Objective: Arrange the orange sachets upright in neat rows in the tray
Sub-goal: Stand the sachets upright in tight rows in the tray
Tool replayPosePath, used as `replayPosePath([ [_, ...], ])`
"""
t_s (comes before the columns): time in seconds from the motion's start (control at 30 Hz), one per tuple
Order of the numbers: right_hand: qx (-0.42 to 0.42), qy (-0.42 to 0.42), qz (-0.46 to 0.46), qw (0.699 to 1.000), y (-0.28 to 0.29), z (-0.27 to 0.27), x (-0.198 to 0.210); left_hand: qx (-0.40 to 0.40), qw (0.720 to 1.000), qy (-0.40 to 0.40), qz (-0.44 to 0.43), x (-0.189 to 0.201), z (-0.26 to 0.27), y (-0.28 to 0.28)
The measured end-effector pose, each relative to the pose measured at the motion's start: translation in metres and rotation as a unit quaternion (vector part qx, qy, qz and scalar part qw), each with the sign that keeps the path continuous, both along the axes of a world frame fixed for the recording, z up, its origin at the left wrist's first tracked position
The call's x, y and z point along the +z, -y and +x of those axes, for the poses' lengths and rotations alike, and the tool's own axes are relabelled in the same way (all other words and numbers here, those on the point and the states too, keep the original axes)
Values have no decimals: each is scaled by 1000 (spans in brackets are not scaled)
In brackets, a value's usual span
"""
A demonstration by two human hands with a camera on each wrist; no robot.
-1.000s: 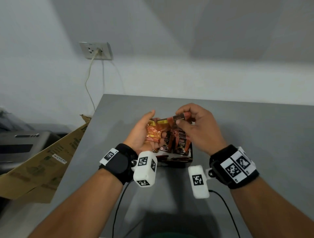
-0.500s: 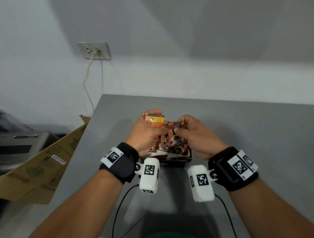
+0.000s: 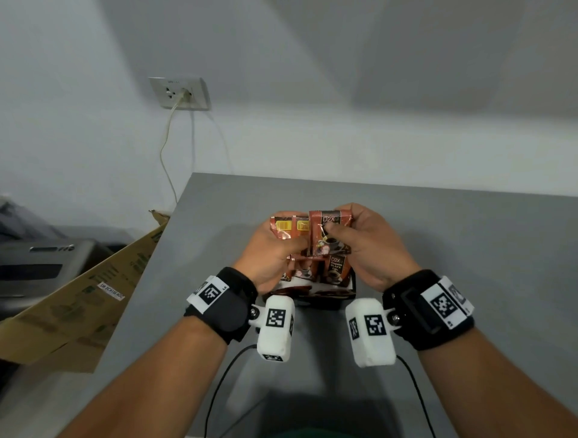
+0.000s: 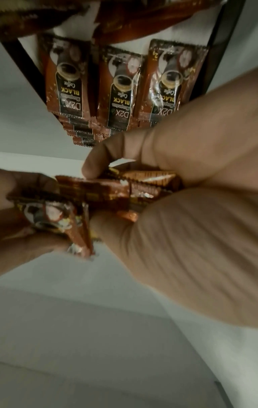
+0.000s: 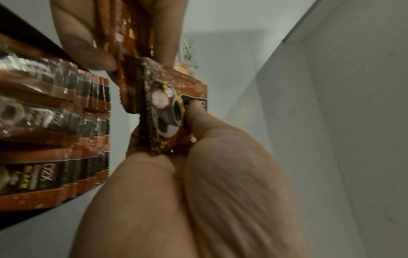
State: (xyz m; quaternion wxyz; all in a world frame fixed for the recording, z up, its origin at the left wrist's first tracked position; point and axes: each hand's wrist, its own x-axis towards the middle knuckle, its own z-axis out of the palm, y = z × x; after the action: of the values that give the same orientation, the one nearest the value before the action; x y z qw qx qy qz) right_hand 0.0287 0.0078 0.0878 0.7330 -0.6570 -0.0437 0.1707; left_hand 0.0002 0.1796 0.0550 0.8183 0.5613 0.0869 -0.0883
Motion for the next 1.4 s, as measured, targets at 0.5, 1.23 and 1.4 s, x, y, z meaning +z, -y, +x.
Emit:
replayPosePath([
  [0.5,8,56,-12,998,12,-4,-6,57,998,1,41,6,4,-12],
  [1.23,-20,21,-25,999,0,2,4,17,1000,-21,10,5,0,1],
  [1.4,56,259,-259,929,9,-4,7,37,990,-121,-60,1,4,-8],
])
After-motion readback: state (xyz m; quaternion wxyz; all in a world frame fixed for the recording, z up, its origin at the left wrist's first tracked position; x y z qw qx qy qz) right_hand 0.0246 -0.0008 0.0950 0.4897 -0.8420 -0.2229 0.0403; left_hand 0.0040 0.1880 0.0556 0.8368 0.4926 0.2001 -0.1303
